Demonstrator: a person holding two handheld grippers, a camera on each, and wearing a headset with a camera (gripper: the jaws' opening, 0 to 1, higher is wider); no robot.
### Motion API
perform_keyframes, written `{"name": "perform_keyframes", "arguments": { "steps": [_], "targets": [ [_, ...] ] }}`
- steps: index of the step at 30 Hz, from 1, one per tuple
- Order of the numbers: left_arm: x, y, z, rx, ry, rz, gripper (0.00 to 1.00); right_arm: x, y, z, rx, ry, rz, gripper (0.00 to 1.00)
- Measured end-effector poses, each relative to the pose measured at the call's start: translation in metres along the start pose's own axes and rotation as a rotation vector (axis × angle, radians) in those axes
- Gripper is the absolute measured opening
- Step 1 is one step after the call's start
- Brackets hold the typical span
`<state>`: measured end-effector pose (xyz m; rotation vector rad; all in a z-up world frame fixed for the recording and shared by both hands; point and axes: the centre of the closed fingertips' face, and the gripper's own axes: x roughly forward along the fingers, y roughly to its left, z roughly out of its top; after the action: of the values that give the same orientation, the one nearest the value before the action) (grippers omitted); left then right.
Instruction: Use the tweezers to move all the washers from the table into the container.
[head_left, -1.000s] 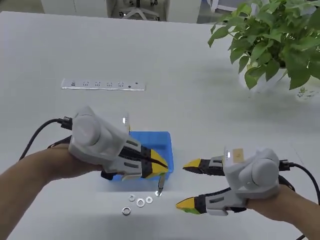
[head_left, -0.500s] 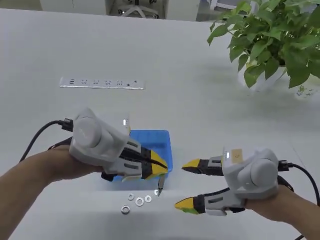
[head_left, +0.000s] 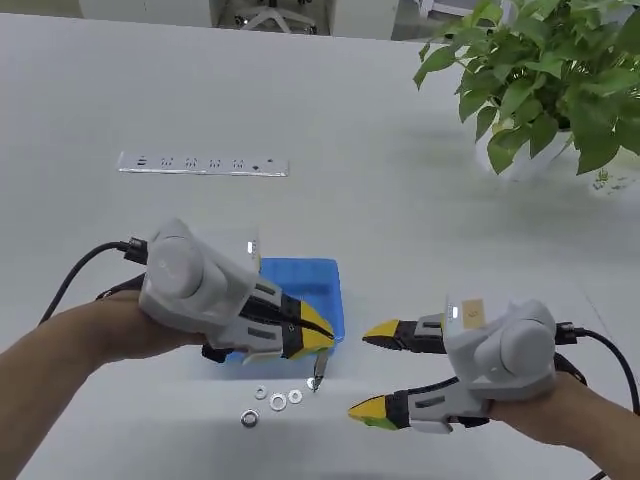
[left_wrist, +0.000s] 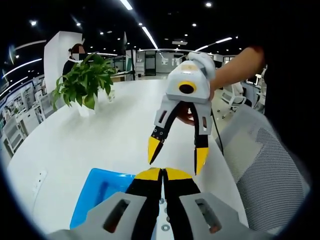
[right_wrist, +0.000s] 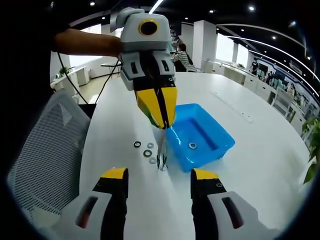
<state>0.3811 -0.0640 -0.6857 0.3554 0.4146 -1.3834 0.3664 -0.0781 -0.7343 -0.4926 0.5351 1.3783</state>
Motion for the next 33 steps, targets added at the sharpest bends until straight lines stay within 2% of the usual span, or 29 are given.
{"name": "perform_keyframes", "arguments": {
  "steps": [12, 16, 24, 33],
  "targets": [
    [0.001, 0.0, 0.0, -0.009, -0.007, -0.001, 0.05, 0.004, -0.001, 0.002, -0.017, 0.008, 0.002, 0.47],
    [0.0, -0.001, -0.001, -0.031, -0.01, -0.003, 0.05, 0.009, -0.002, 0.005, -0.027, 0.012, 0.003, 0.43],
    [-0.002, 0.001, -0.002, -0.039, -0.008, 0.0, 0.05, 0.02, -0.004, 0.005, -0.048, 0.036, 0.016, 0.34],
    [-0.003, 0.001, -0.003, -0.044, -0.006, -0.009, 0.05, 0.032, -0.006, 0.013, -0.075, 0.039, 0.049, 0.26]
  ]
}}
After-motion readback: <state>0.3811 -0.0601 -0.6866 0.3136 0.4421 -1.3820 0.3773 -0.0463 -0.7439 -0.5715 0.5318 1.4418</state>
